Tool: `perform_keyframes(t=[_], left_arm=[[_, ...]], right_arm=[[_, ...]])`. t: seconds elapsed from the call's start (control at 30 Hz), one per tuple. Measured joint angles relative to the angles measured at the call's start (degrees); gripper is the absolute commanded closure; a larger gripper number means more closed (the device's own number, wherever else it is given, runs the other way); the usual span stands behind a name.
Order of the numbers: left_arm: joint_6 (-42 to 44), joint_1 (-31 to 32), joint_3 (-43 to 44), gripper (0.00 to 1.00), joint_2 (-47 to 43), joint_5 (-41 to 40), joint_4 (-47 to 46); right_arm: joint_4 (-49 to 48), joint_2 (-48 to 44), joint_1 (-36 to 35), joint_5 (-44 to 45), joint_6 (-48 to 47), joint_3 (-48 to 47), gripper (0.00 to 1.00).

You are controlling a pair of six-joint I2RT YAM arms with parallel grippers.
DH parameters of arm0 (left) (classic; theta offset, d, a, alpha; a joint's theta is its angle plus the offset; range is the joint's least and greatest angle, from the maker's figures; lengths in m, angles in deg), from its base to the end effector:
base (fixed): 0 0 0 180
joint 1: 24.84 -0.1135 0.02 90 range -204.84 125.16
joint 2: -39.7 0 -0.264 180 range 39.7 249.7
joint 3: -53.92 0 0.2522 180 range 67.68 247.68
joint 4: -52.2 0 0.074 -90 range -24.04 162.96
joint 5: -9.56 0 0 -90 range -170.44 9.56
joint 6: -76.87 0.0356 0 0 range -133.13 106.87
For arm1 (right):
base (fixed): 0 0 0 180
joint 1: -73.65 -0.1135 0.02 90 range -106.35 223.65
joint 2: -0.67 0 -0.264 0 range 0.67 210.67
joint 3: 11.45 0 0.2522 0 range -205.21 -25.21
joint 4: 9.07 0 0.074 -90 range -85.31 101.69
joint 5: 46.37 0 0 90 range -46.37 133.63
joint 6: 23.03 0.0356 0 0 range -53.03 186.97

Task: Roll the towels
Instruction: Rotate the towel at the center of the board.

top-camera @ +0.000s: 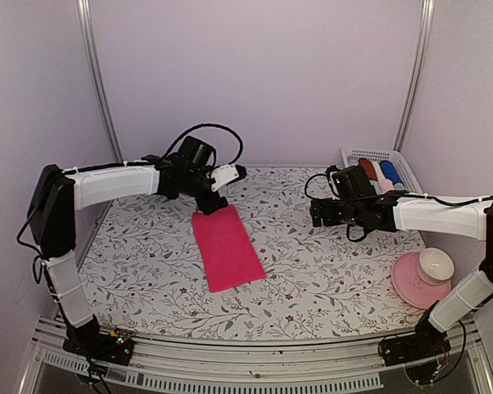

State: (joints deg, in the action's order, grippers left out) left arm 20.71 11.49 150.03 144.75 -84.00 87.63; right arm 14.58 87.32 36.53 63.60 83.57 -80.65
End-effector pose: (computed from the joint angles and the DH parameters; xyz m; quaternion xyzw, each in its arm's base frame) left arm 0.3364 -0.2447 0.2527 0.5197 0.7608 0.0202 0.3881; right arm 0.2674 0.1871 0.2308 -0.0891 0.8950 0.0434 0.4350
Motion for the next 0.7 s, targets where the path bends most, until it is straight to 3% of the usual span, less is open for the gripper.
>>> perform_keyframes(t=[0.2,0.37,0.7], left_arm=[[0.5,-1.6,4.3,0.26,14.1,-6.2,-2.6],[2.3,-2.3,6.0,0.26,19.7,-9.0,-2.6],[5.5,-0.7,22.1,0.26,31.0,-11.3,-3.5]], right_arm=[[-0.1,0.0,-0.4,-0.5,0.0,0.0,0.01],[-0.7,0.3,-0.8,-0.7,0.0,0.0,0.01],[-2.3,1.2,-1.8,-0.4,-1.4,0.1,0.01]])
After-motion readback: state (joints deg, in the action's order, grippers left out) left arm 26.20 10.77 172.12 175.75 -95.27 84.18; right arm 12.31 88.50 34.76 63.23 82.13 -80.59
